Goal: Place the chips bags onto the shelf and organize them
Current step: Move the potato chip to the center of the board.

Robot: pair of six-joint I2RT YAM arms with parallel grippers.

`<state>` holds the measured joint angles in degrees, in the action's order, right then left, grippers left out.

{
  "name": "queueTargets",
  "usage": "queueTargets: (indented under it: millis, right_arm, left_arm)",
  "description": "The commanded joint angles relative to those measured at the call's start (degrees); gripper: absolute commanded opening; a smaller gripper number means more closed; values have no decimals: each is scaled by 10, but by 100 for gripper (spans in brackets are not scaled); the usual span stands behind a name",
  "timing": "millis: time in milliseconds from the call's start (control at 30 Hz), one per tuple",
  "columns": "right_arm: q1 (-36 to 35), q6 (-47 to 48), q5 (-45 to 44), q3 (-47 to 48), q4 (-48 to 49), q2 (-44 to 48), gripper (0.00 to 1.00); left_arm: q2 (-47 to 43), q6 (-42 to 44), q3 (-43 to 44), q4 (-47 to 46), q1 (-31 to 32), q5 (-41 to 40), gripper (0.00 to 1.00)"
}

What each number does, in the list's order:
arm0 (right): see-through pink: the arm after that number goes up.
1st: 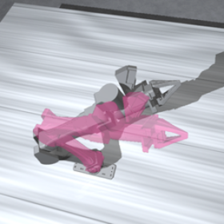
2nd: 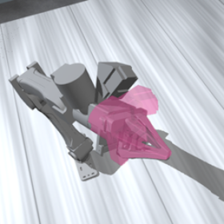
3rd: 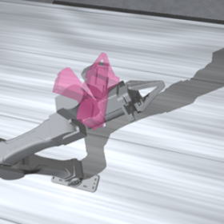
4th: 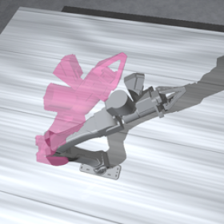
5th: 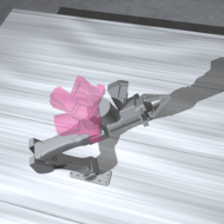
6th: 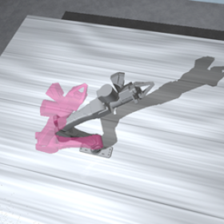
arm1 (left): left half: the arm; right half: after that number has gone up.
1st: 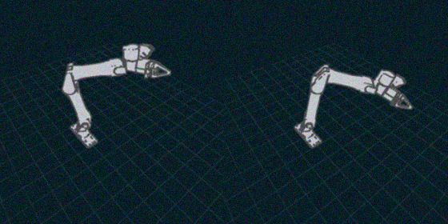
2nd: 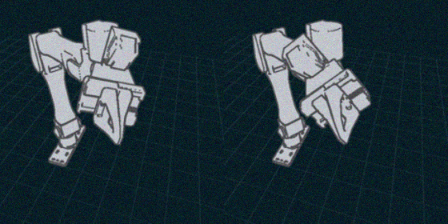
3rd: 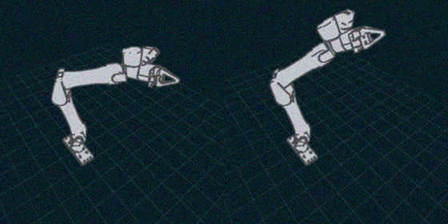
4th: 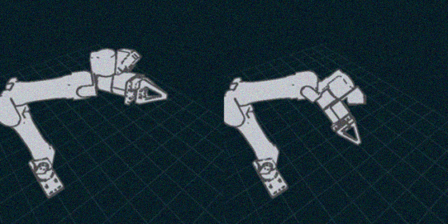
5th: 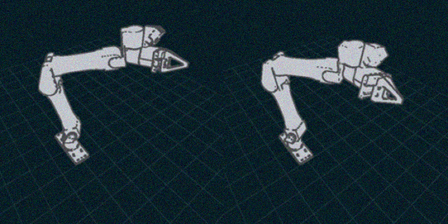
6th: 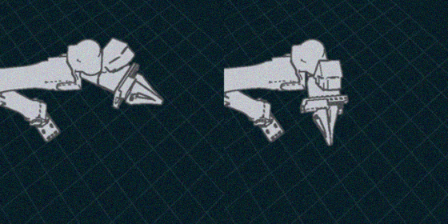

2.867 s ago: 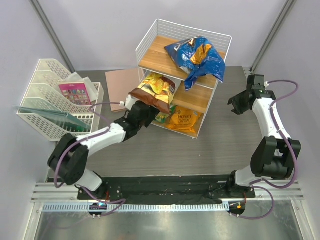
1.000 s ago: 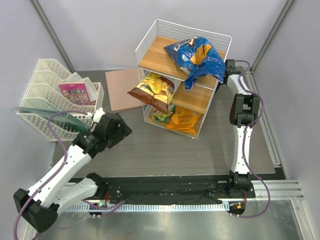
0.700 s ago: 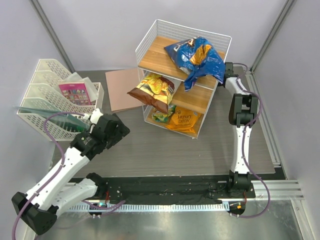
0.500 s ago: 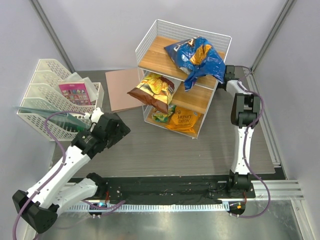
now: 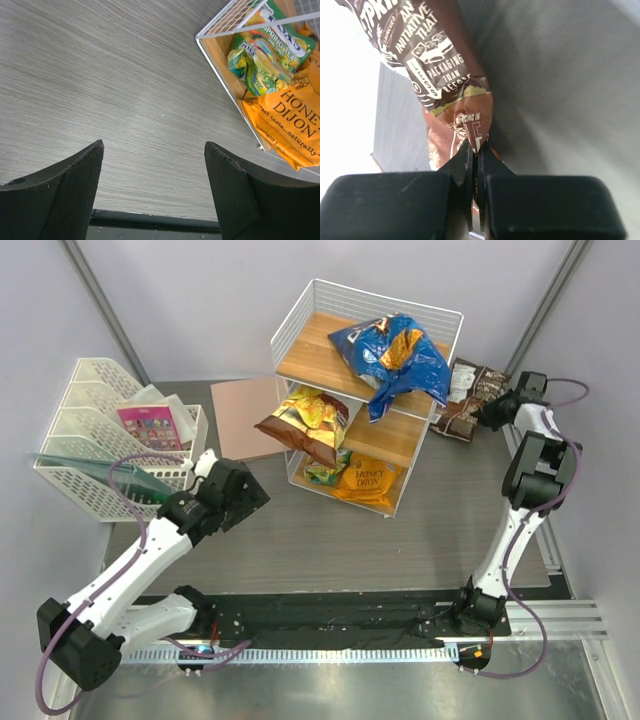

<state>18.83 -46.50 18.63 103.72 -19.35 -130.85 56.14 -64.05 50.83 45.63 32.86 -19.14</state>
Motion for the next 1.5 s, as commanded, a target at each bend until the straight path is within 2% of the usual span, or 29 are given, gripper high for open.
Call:
queueTargets:
  millis: [0, 200, 300, 333, 367, 533, 667, 800, 933, 1000, 1033, 1067, 1167, 1267, 1367, 1467]
  right_arm:
    - [-18, 68, -40, -97, -69, 143, 1]
    - [-17, 62, -75, -322, -74, 300, 1]
    - [-17, 58, -108, -394, -108, 381, 1]
    - [-17, 56, -120, -410, -115, 423, 1]
    - [-17, 57, -129, -424, -122, 440, 1]
    - [-15, 64, -177, -481, -174, 523, 1]
    - [-11, 45, -169, -522, -198, 577, 1]
    - [-12, 9, -173, -569, -265, 660, 1]
    - [-11, -76, -155, -614, -327, 753, 1]
    - [-11, -174, -148, -650, -363, 800, 1]
    - [-11, -208, -149, -664, -370, 861, 1]
    - [-11, -283, -153, -676, -378, 889, 1]
    - [-11, -391, -168, -726, -414, 998, 1]
    - [-11, -422, -182, -745, -438, 1058, 1]
    - [-11, -433, -179, -753, -438, 1077, 1]
    - [-11, -417, -151, -752, -430, 1066, 1]
  left_arm:
    - [36, 33, 32, -50, -3, 36, 81]
    - [99, 64, 49, -107, -3, 123, 87]
    - [110, 65, 31, -155, -8, 181, 90]
    - [117, 60, 25, -164, -11, 188, 91]
    - [120, 59, 20, -171, -17, 224, 91]
    - [123, 67, -9, -194, -39, 277, 91]
    - [119, 75, -28, -190, -42, 304, 91]
    - [115, 53, -63, -217, -44, 344, 91]
    - [123, 24, -101, -266, -45, 407, 90]
    - [131, 11, -128, -306, -45, 445, 90]
    - [135, 2, -135, -319, -45, 457, 90]
    - [138, -1, -144, -328, -45, 483, 90]
    - [146, 2, -141, -346, -45, 509, 90]
    - [157, -1, -131, -360, -45, 540, 90]
    - [186, -35, -132, -420, -45, 588, 90]
    - [217, -42, -119, -429, -36, 611, 89]
